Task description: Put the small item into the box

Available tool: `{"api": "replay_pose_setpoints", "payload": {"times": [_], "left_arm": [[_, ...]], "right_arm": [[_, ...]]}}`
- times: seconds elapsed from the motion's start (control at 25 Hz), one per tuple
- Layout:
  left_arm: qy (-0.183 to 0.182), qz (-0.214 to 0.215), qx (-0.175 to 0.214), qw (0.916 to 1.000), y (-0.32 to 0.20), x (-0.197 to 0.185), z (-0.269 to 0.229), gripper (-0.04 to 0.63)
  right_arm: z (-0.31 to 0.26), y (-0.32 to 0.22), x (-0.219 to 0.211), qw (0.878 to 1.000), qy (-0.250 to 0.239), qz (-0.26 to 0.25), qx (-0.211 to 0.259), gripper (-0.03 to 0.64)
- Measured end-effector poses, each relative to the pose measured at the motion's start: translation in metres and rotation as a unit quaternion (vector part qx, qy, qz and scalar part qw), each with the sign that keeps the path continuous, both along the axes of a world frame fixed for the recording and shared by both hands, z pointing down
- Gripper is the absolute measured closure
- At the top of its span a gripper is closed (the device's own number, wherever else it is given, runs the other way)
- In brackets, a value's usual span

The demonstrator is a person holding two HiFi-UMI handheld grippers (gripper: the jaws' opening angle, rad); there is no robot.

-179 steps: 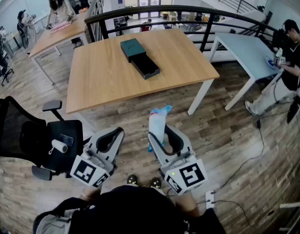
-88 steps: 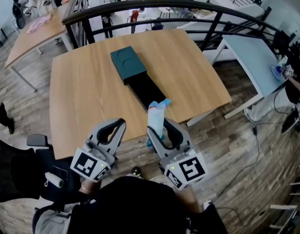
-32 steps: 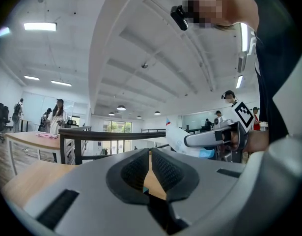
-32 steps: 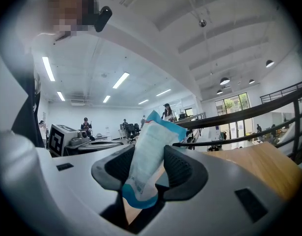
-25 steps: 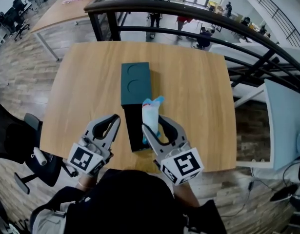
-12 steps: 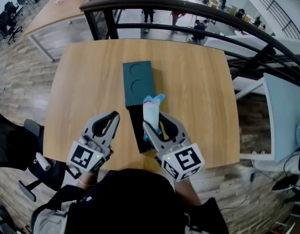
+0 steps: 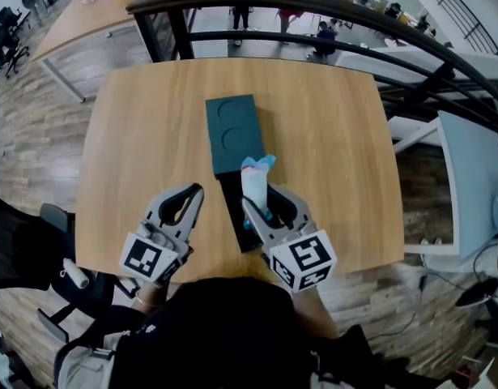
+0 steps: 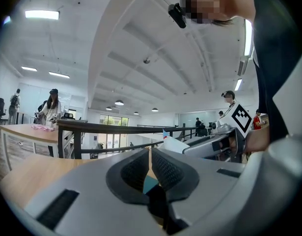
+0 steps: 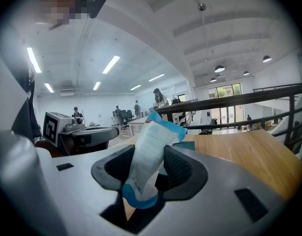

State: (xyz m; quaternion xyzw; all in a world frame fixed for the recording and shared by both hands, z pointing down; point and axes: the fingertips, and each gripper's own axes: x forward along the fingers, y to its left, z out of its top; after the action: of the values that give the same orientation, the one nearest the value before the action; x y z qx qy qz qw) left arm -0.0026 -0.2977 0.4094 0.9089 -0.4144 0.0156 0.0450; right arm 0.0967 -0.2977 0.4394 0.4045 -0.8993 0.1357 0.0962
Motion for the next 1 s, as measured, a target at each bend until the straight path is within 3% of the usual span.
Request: {"api": "replay_pose_setpoints", "payload": {"times": [1.0], "left_arm": [[0.009, 0.005, -0.028, 0.9996, -0.023, -0.026, 0.036, 0.569]], "right_arm": [[0.091, -0.016, -0.013, 0.992, 0.075, 0.016, -0.104, 0.428]]}}
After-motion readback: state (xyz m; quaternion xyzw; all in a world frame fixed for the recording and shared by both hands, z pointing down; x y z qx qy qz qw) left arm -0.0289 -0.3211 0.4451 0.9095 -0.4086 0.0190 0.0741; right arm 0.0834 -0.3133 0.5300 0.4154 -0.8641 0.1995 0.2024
